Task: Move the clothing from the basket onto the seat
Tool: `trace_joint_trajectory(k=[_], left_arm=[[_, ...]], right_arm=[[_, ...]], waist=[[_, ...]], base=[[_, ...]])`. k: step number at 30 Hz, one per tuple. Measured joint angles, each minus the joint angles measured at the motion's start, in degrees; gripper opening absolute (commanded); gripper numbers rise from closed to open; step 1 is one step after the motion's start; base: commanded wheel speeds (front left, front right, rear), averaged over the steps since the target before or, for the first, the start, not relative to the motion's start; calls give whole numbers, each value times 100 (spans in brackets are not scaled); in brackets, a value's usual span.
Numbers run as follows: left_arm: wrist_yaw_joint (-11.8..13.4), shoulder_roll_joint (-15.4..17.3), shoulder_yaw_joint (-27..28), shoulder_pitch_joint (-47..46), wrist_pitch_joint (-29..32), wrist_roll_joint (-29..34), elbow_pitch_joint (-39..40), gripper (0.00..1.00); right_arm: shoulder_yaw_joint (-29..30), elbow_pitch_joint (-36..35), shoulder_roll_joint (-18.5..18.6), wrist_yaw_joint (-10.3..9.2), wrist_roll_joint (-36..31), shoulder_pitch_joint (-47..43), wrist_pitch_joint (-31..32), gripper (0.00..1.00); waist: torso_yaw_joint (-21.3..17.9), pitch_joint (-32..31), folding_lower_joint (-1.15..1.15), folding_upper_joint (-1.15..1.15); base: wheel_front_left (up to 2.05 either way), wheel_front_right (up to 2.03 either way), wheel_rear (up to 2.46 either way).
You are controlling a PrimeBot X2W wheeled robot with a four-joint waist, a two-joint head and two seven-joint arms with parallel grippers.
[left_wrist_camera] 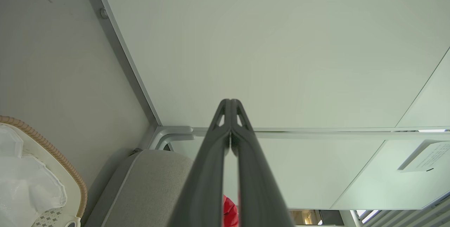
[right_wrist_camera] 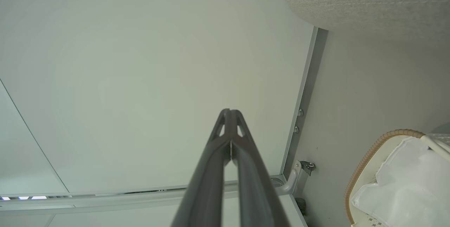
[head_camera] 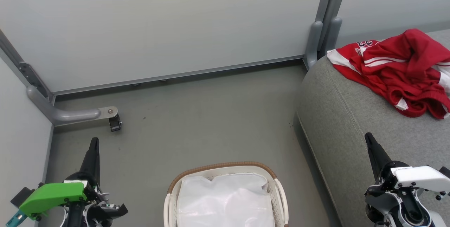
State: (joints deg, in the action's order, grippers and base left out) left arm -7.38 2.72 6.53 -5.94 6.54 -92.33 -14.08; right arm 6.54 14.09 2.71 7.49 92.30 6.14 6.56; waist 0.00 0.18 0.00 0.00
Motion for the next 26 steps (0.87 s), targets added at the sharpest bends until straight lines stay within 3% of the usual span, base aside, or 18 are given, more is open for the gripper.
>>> trace_joint_trajectory(k=[26], left_arm=[[0, 0, 0, 0, 0, 0, 1, 0]], right_arm=[[0, 0, 0, 0, 0, 0, 0, 0]], waist=[[0, 0, 0, 0]], base=[[0, 0, 0]])
